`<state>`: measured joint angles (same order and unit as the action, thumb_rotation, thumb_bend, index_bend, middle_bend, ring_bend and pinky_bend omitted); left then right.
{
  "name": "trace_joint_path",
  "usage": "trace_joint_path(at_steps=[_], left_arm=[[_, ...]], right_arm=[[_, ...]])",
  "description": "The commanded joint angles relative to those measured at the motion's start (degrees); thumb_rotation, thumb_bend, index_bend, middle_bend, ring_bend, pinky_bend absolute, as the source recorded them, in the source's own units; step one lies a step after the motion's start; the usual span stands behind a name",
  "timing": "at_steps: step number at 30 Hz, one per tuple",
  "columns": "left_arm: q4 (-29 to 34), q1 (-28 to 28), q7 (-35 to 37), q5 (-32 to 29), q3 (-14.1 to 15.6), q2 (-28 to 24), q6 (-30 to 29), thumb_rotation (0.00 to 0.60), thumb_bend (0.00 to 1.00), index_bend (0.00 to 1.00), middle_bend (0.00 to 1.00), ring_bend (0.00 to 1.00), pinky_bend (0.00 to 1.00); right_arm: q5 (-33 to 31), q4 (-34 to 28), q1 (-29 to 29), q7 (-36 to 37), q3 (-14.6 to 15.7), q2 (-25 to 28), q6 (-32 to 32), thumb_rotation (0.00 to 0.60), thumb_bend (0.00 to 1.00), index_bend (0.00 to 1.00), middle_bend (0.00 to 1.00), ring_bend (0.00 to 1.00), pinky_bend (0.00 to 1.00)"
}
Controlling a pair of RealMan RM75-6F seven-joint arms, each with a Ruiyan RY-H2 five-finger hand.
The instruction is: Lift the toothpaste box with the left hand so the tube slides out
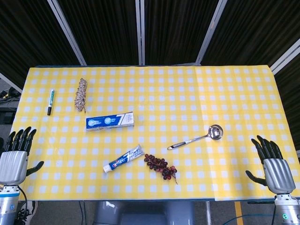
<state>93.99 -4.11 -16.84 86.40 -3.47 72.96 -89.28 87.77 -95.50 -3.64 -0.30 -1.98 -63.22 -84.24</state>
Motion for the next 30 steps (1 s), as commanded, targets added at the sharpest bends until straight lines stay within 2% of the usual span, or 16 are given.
trace_joint_path(at_steps=[1,23,30], left_arm=[[0.07,0.02,-0.05,0.06,0.03,-0.02,-0.07,0.600,0.00,0.00,0.00,0.00,0.00],[-0.11,-0.94,0.17,-1.15,-0.55,0.20,1.60,0.600,0.00,0.00,0.00,0.00,0.00],[0.06,-4.71,-2.40,-4.34,-2.94,0.19,7.16,0.600,0.00,0.00,0.00,0.00,0.00]], right_arm=[[0.07,0.00,0.03,0.03,0.02,0.01,-0.08,0.600,0.08,0.00,0.00,0.00,0.00],[-0.03,-0.04,-0.03,-0.19,0.08,-0.12,0.13,0.600,0.08,0.00,0.00,0.00,0.00],[-0.36,-0.01,-0.18,0.61,-0.21,0.00,0.26,0.600,0.08,0.00,0.00,0.00,0.00]])
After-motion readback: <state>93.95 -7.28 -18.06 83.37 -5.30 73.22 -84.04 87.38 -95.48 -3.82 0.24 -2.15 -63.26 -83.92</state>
